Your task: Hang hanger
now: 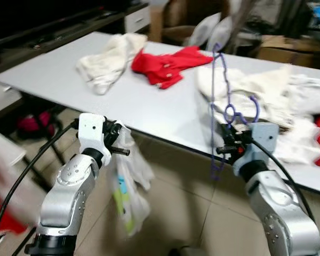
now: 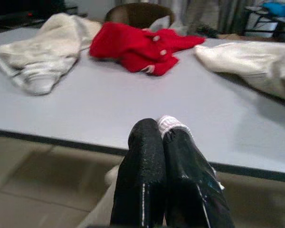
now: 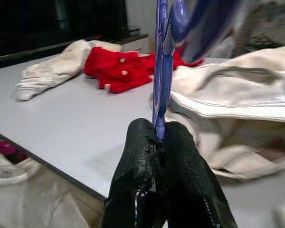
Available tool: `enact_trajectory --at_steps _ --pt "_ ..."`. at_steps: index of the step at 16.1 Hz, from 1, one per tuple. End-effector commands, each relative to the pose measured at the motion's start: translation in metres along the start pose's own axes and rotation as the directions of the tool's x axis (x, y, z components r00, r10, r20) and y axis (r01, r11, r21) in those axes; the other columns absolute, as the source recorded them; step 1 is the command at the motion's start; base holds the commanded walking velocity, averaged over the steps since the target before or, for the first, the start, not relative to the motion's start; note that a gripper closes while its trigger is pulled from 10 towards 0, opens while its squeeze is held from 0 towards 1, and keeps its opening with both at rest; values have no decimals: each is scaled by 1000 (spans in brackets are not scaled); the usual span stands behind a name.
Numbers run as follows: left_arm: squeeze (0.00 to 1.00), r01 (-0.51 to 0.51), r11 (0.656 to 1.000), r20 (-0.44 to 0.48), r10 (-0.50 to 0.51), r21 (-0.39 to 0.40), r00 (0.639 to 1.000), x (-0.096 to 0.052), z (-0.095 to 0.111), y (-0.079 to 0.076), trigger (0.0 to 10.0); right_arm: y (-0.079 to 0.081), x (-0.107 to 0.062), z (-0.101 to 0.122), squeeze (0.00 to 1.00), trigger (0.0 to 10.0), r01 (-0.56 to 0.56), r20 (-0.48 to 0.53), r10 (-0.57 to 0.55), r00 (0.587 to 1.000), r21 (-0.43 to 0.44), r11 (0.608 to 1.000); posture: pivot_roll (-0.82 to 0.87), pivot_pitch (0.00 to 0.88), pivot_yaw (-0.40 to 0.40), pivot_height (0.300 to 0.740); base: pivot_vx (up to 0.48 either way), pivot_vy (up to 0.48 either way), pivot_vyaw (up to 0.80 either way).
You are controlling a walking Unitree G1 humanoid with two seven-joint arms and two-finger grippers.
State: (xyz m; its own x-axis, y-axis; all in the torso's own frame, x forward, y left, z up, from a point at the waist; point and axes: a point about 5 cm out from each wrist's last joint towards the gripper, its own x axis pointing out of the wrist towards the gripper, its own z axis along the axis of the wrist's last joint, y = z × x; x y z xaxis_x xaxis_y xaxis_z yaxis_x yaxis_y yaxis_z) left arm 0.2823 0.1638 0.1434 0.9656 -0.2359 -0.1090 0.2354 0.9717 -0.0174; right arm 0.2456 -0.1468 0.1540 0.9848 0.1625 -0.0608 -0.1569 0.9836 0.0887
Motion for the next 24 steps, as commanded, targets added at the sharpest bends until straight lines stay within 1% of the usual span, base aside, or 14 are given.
enact_trajectory --at_steps 1,4,5,7,10,12,15,17,18,19,20,21,22,24 --pt "0 -6 1000 27 6 22 1000 0 7 4 10000 5 0 5 0 10000 -25 27 25 999 6 1000 -119 0 28 740 0 356 -800" --pt "0 -6 1000 28 5 26 1000 1 7 4 10000 6 0 4 0 10000 -34 21 34 999 6 999 -119 0 28 740 0 343 -800" --pt "0 4 997 36 -7 78 999 2 8 3 10000 7 0 3 0 10000 -41 17 41 999 0 999 -120 0 27 740 0 0 -800" --pt "0 -3 995 28 0 99 1000 3 8 3 10000 8 0 3 0 10000 -47 15 48 999 -6 999 -121 0 28 740 0 -480 -800" --pt "0 -5 998 42 2 64 999 4 7 2 10000 9 0 4 0 10000 -57 18 57 998 -22 998 -125 0 28 740 0 -425 -800" --pt "0 -22 1000 38 21 22 999 4 6 4 10000 8 1 4 0 10000 -58 15 59 998 -29 998 -126 0 25 740 0 0 -609" --pt "0 -30 998 62 26 53 998 7 12 6 10000 7 1 7 0 10000 -151 -13 150 989 -91 984 -132 0 18 740 0 0 0" --pt "0 -34 996 85 27 82 996 12 19 10 10000 -2 -2 17 0 10000 -264 -49 260 964 -184 947 -135 0 13 740 0 0 0" --pt "0 -39 995 89 31 87 996 13 21 11 10000 -5 -3 19 0 10000 -291 -60 285 957 -207 934 -137 0 13 740 0 0 0" --pt "0 -44 995 97 35 92 995 15 26 14 10000 -11 -8 24 0 10000 -369 -99 356 929 -256 893 -141 0 11 740 0 0 0" --pt "0 -39 994 102 28 107 994 20 34 18 10000 -19 -16 32 0 10000 -481 -174 448 877 -302 823 -142 0 9 740 285 0 0" --pt "0 -39 993 109 26 113 994 22 37 19 10000 -22 -19 33 0 10000 -511 -203 469 860 -312 801 -142 0 7 740 289 0 0" --pt "0 -37 992 121 22 121 992 25 43 21 10000 -26 -24 35 0 10000 -561 -258 499 827 -330 759 -142 0 3 740 292 0 0" --pt "0 -27 990 137 9 136 991 32 51 24 10000 -32 -31 37 0 10000 -621 -327 531 782 -334 709 -141 0 2 740 300 0 0"
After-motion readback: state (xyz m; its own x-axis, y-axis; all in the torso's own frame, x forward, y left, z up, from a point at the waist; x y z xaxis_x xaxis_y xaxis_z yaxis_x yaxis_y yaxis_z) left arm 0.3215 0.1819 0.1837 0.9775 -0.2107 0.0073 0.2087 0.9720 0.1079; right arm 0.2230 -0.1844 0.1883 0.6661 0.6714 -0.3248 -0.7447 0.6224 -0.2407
